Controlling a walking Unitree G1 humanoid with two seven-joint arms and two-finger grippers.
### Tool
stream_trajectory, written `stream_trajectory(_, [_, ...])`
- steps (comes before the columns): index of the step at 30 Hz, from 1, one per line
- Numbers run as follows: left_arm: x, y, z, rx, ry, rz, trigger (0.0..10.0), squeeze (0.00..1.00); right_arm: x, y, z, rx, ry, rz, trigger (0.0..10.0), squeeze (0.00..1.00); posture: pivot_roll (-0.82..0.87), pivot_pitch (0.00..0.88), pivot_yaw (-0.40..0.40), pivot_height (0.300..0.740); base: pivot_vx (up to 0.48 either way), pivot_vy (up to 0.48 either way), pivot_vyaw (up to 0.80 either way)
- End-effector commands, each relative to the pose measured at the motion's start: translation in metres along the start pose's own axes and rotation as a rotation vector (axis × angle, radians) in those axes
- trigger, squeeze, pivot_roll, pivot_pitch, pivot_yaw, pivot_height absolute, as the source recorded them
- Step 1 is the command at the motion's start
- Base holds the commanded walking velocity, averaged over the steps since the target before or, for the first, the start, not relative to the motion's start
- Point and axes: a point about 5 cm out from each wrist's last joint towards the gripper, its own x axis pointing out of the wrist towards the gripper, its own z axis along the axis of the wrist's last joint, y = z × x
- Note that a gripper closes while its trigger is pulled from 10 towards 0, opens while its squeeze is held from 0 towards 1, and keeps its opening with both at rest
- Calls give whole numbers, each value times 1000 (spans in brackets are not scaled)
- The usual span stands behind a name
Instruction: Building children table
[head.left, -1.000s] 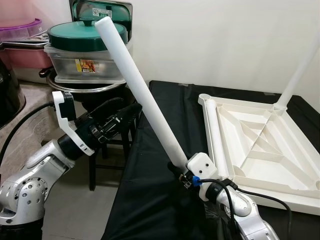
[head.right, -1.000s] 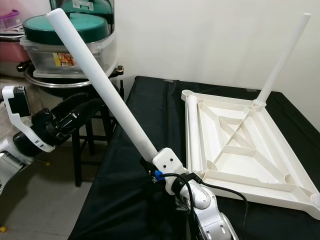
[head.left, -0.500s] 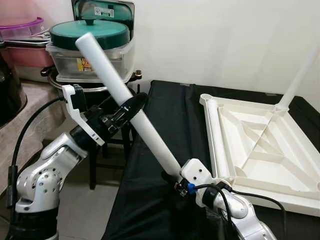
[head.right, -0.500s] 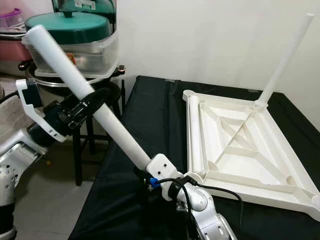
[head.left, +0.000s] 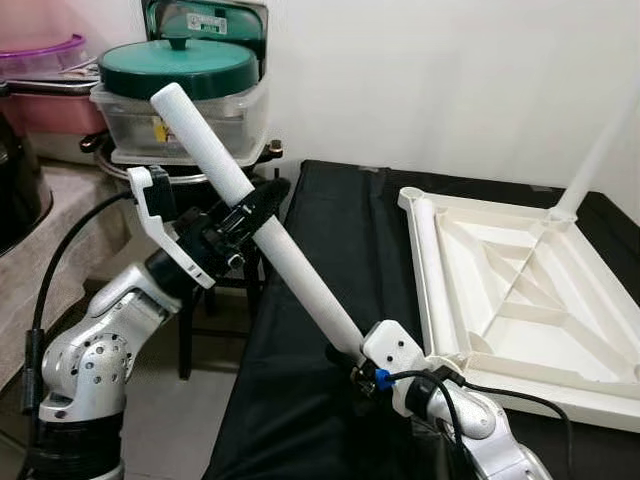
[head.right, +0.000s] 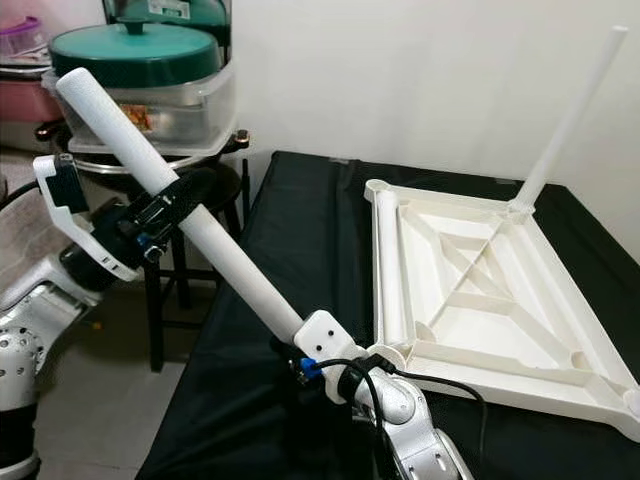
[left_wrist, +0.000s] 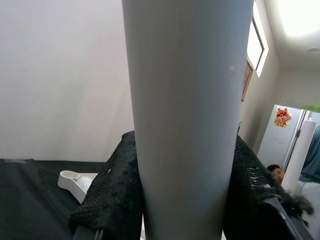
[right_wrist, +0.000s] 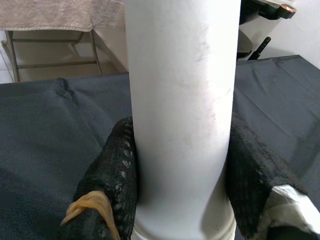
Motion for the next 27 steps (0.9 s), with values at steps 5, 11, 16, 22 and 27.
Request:
stream_trajectory(5, [0,1,0,24,26,18,0,0,0,-10,2,-7,-19,-44,10000,196,41,0,-81,740,0,0,0])
stream_trajectory(11, [1,0,-1,11,36,19,980,0,-3,-15,10,-19,-61,-32,10000,1000,39,0,-80,740,0,0,0])
stream_trajectory(16, [4,-2,-3,4,48,-5,3137,0,0,-21,26,-3,-108,42,10000,1000,36,0,-78,740,0,0,0])
stream_trajectory(22, [8,-3,-4,1,52,-19,3294,0,10,-23,31,-18,-116,66,10000,1000,38,0,-79,740,0,0,0])
stream_trajectory(27, [12,-9,-4,-6,54,-44,4118,0,27,-21,26,-35,-89,100,10000,1000,60,0,-94,740,0,0,0])
